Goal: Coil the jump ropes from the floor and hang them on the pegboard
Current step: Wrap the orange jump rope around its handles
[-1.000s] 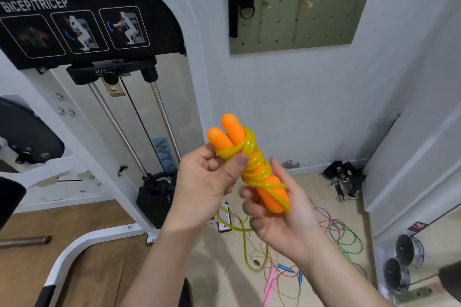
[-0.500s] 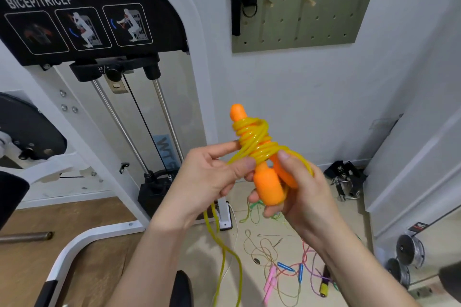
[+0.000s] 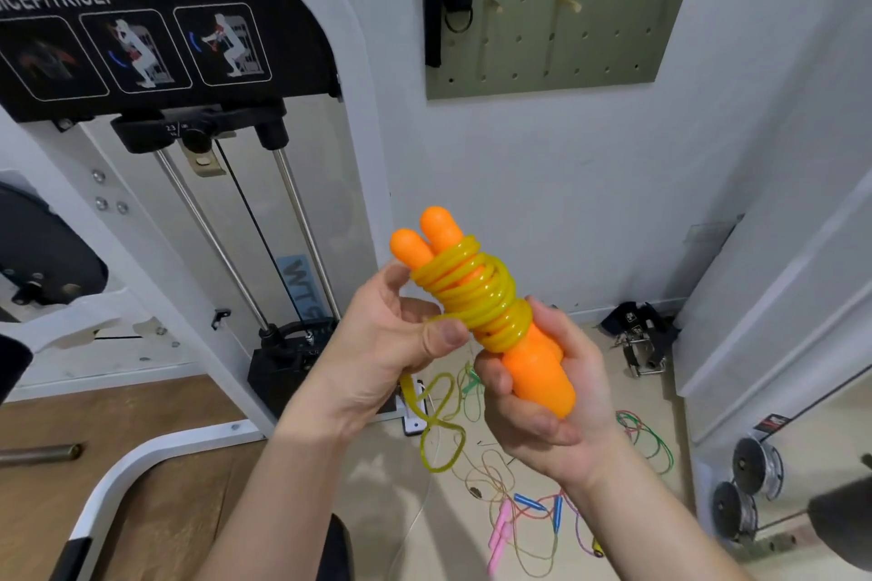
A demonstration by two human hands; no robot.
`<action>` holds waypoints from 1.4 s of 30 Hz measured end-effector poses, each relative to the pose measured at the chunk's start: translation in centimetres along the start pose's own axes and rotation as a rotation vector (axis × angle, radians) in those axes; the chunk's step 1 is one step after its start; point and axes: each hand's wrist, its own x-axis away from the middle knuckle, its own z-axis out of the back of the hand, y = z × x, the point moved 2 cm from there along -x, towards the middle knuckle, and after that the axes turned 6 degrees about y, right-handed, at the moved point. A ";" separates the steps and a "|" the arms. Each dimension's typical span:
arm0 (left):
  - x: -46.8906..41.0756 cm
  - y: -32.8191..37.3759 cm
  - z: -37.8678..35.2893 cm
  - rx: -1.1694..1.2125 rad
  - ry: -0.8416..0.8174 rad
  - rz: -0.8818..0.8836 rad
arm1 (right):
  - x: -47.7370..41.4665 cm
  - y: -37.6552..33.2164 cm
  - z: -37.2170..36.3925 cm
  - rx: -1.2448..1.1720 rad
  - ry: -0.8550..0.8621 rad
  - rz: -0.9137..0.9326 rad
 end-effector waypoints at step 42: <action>0.8 0.0 -1.9 0.033 0.220 0.020 | -0.2 0.0 -1.8 0.373 0.559 0.195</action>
